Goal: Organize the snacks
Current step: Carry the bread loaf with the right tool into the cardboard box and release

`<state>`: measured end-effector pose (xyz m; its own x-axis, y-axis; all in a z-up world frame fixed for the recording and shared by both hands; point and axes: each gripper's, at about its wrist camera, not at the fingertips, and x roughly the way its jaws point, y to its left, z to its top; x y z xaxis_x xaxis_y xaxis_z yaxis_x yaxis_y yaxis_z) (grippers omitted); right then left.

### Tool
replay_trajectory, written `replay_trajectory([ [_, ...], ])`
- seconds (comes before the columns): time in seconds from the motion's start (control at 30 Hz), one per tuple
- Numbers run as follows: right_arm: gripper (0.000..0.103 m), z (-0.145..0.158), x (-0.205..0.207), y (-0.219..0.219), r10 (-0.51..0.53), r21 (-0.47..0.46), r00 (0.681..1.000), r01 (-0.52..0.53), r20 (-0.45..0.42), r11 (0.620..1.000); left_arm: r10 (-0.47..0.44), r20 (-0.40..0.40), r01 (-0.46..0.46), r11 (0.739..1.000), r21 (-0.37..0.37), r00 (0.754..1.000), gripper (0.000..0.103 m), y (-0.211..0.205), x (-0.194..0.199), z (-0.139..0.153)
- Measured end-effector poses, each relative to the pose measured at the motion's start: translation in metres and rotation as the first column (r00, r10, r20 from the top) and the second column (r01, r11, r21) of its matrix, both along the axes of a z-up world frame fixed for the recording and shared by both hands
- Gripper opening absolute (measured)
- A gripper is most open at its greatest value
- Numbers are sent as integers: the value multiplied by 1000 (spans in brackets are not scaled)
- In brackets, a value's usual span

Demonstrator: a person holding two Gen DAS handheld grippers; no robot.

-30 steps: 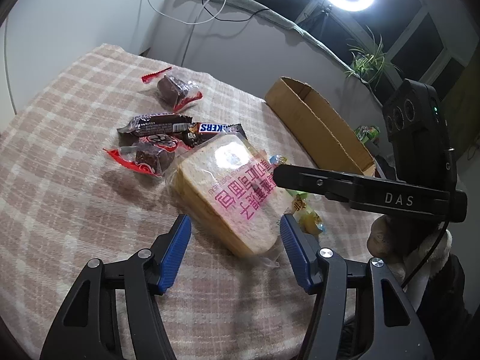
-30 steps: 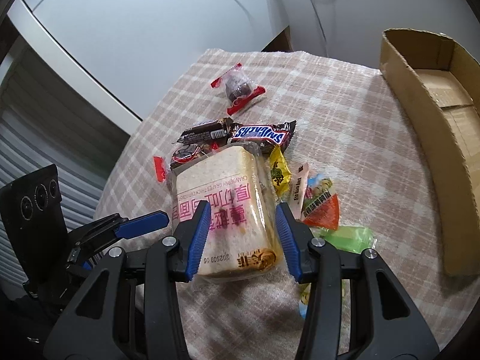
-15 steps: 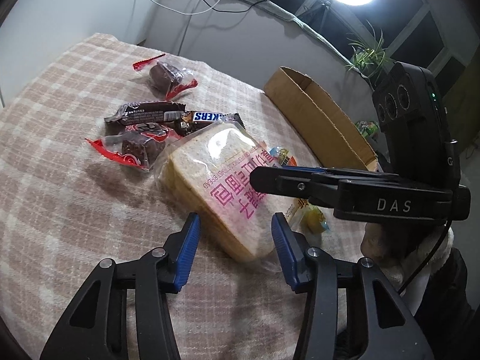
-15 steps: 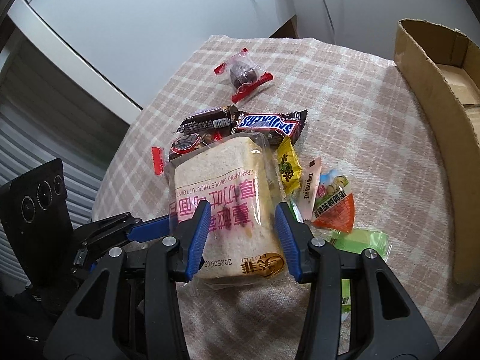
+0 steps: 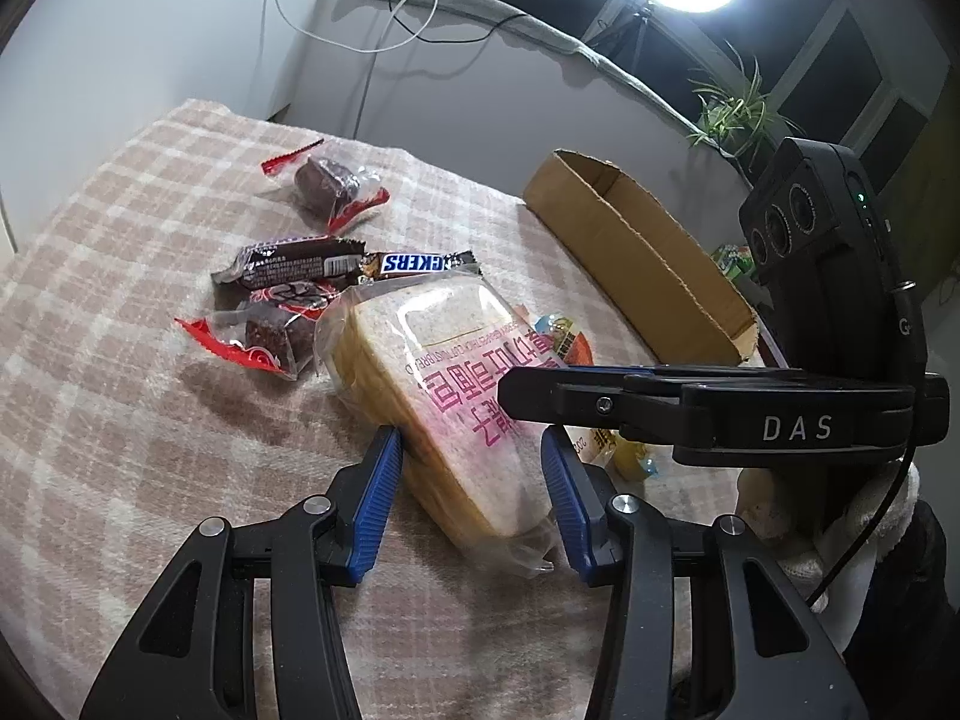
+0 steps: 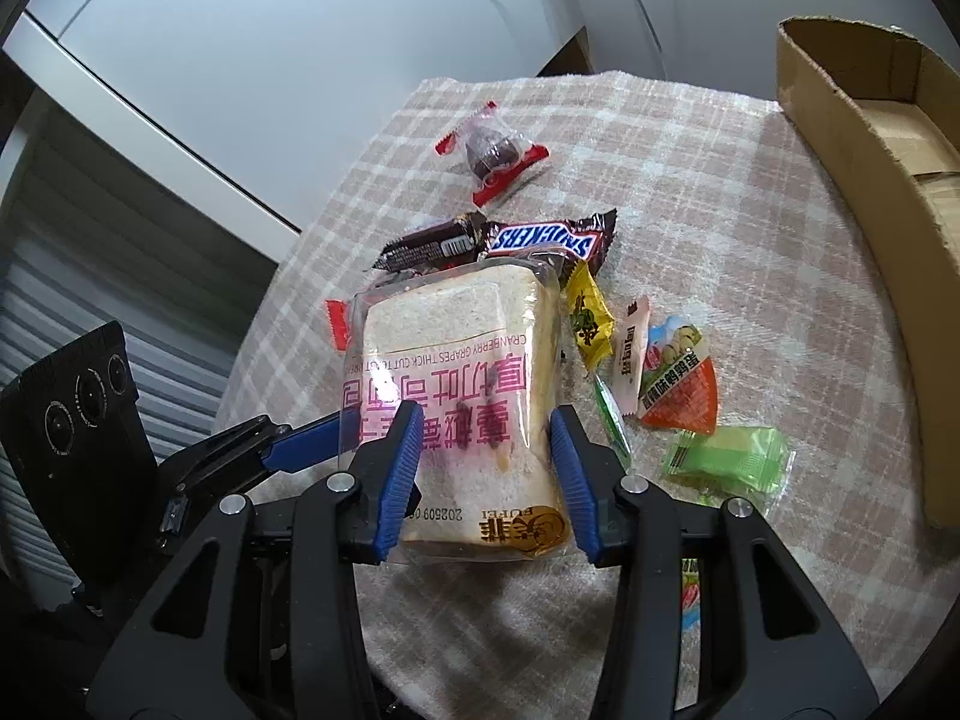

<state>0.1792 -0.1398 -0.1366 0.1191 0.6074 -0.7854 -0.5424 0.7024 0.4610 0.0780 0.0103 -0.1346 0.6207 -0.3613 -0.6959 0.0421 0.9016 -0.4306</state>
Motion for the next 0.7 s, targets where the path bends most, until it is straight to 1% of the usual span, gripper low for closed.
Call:
replay_trajectory([
  [0.17, 46, 19, -2, -9, -16, 17, 999, 15, 34, 1000, -9, 31, 9, 1000, 12, 999, 46, -3, -3, 12],
  [0.37, 46, 41, -2, -30, -54, 25, 996, 52, 72, 998, -39, 77, 37, 999, 28, 996, 46, -16, 2, 31],
  [0.7, 46, 78, 10, -87, -151, 44, 980, 147, 131, 988, -132, 144, 125, 991, 52, 981, 46, -58, 26, 61],
])
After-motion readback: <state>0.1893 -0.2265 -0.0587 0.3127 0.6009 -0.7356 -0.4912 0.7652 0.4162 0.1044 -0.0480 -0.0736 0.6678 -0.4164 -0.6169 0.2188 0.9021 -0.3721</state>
